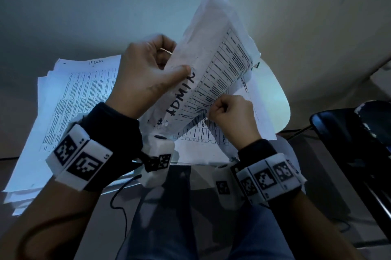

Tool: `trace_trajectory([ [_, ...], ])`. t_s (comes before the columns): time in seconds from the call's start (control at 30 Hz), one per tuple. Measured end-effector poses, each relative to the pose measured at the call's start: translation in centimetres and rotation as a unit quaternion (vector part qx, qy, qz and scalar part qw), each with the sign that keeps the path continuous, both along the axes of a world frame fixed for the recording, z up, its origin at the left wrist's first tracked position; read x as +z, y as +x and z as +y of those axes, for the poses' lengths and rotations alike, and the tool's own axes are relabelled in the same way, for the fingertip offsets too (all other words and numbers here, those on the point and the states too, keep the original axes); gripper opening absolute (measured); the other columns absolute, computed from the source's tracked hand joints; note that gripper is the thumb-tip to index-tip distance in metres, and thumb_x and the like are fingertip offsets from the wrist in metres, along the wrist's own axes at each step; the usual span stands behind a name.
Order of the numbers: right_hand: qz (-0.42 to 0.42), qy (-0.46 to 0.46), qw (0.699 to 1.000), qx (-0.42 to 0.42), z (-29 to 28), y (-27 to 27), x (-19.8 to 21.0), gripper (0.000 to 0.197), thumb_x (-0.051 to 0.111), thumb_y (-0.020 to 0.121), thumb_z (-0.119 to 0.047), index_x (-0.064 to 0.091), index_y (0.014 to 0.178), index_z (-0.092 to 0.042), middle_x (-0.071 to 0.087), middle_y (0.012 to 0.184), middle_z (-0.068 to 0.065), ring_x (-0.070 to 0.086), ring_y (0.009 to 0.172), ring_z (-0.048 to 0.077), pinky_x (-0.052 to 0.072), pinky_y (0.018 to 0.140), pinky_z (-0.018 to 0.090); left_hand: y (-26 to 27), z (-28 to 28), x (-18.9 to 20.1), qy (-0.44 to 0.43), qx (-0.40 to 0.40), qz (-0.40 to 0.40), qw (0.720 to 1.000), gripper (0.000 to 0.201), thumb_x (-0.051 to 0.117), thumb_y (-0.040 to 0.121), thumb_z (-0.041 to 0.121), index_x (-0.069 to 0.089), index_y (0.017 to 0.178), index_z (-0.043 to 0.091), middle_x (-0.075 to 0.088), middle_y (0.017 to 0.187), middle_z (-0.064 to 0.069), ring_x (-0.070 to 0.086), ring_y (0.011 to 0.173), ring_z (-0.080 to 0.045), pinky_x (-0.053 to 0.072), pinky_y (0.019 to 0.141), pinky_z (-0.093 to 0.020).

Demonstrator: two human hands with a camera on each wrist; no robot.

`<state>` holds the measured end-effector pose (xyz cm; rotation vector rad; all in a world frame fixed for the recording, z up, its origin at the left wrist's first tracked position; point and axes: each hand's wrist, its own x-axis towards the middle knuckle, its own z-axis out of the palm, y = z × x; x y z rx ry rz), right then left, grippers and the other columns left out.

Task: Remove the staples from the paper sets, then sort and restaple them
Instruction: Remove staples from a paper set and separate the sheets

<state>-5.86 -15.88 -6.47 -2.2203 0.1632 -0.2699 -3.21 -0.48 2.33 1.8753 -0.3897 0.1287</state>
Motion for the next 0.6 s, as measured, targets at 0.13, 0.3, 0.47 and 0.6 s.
trace_trajectory([
  [0.13,-0.006,-0.046,0.999,0.002,-0.3,0.6,-0.4,0.022,0.053,0.084,-0.004,0.074,0.089,-0.008,0.071,0.090,0.013,0.063,0.085,0.030,0.052,0.077,0.036,0.8,0.6,0.4,0.047,0.056,-0.043,0.996,0.031,0.069,0.066,0.020,0.049,0.089,0.027,0.069,0.081,0.001,0.068,0.066,-0.015,0.057,0.060,-0.035],
  [0.3,0.034,-0.181,0.983,0.015,-2.3,1.1,-0.9,0.045,0.056,0.087,-0.016,0.050,0.131,-0.014,0.049,0.128,0.012,0.040,0.118,0.032,0.038,0.093,0.038,1.2,1.5,0.1,0.096,0.068,-0.085,0.989,0.036,0.071,0.077,0.018,0.042,0.098,0.024,0.062,0.076,0.005,0.062,0.064,-0.006,0.052,0.060,-0.023],
  [0.47,0.089,-0.213,0.972,0.041,-2.6,1.3,-2.3,0.049,0.055,0.090,-0.018,0.041,0.136,-0.014,0.050,0.122,0.014,0.044,0.115,0.034,0.043,0.085,0.040,1.2,1.5,-0.3,0.021,0.016,-0.002,1.000,0.015,0.073,0.072,0.019,0.068,0.085,0.025,0.070,0.084,0.005,0.062,0.074,-0.011,0.051,0.076,-0.027],
  [0.6,0.016,-0.096,0.995,-0.026,-3.1,1.0,-1.2,0.039,0.054,0.092,-0.019,0.044,0.129,-0.010,0.050,0.119,0.016,0.048,0.109,0.031,0.035,0.083,0.032,0.9,2.4,-0.3,-0.038,-0.094,0.139,0.985,0.070,0.072,0.059,0.005,0.055,0.125,0.023,0.066,0.114,0.009,0.067,0.085,-0.010,0.056,0.076,-0.024],
])
